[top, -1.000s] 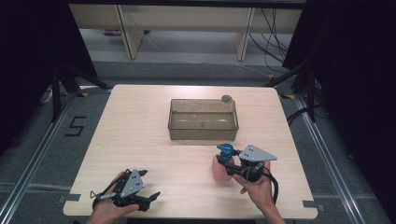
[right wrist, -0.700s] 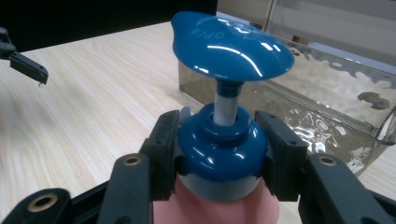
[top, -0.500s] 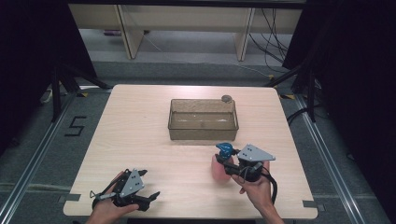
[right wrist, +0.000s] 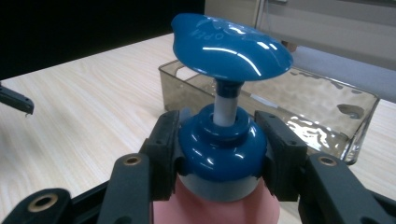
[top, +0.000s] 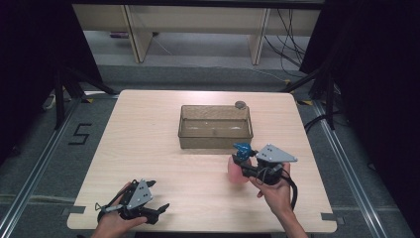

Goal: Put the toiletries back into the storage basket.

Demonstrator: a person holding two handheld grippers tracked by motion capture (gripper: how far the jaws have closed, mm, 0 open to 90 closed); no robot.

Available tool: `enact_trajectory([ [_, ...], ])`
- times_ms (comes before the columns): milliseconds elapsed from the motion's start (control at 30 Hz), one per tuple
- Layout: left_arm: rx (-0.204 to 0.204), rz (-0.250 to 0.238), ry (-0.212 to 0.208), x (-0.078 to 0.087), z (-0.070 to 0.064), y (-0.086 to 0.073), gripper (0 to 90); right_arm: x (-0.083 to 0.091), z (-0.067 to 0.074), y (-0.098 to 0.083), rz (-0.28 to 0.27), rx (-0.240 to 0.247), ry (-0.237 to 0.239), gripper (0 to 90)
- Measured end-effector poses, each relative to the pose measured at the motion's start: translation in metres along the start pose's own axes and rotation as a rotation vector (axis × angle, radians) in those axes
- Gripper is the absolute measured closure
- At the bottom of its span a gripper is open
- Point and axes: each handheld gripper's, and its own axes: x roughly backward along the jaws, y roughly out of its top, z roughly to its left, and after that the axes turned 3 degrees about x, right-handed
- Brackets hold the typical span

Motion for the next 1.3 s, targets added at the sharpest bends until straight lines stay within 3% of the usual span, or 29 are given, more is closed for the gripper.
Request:
enact_trajectory([
  [100, 0.002, 0.0, -0.003, 0.0, 0.0, 0.0, 14.9, -0.002, -0.005, 0.004, -0.008, 0.004, -0.016, 53.8],
  [133, 0.002, -0.001, -0.003, 0.0, 0.0, 0.0, 14.9, -0.002, -0.005, 0.005, 0.004, -0.015, -0.006, 53.8],
  [200, -0.003, 0.0, -0.001, 0.0, 0.0, 0.0, 14.9, -0.003, -0.01, 0.007, -0.017, 0.006, -0.026, 53.9],
  [233, -0.004, 0.009, -0.012, 0.001, 0.0, 0.0, 14.9, -0.003, -0.009, 0.008, -0.003, -0.017, -0.021, 53.8],
  [367, -0.004, 0.001, 0.001, 0.0, 0.0, 0.0, 14.9, -0.004, -0.012, 0.013, -0.009, -0.012, -0.029, 53.8],
  [500, 0.001, 0.008, -0.016, 0.0, 0.0, 0.0, 14.9, -0.005, -0.018, 0.018, -0.011, 0.001, -0.035, 53.8],
  [533, 0.0, 0.008, -0.015, 0.0, 0.0, 0.0, 14.9, -0.006, -0.018, 0.018, -0.016, -0.018, -0.027, 53.9],
  [633, -0.001, -0.002, -0.011, 0.001, 0.0, 0.0, 14.9, -0.005, -0.021, 0.021, -0.004, -0.008, -0.04, 53.9],
  [667, 0.02, -0.018, -0.013, 0.001, -0.001, 0.0, 14.9, -0.005, -0.02, 0.022, -0.008, -0.036, -0.053, 53.9],
  [733, 0.002, -0.003, -0.006, 0.001, 0.001, 0.0, 14.9, -0.005, -0.023, 0.024, -0.007, -0.018, -0.044, 53.9],
  [967, -0.001, -0.001, -0.007, 0.001, 0.001, 0.0, 14.9, -0.008, -0.032, 0.035, -0.032, -0.003, -0.062, 53.9],
  [1033, 0.004, -0.004, -0.007, 0.001, 0.0, 0.0, 14.9, -0.009, -0.034, 0.037, -0.032, -0.022, -0.063, 53.9],
  [1300, 0.004, -0.006, -0.01, 0.001, 0.001, 0.0, 14.9, -0.011, -0.04, 0.043, -0.025, -0.026, -0.078, 53.9],
])
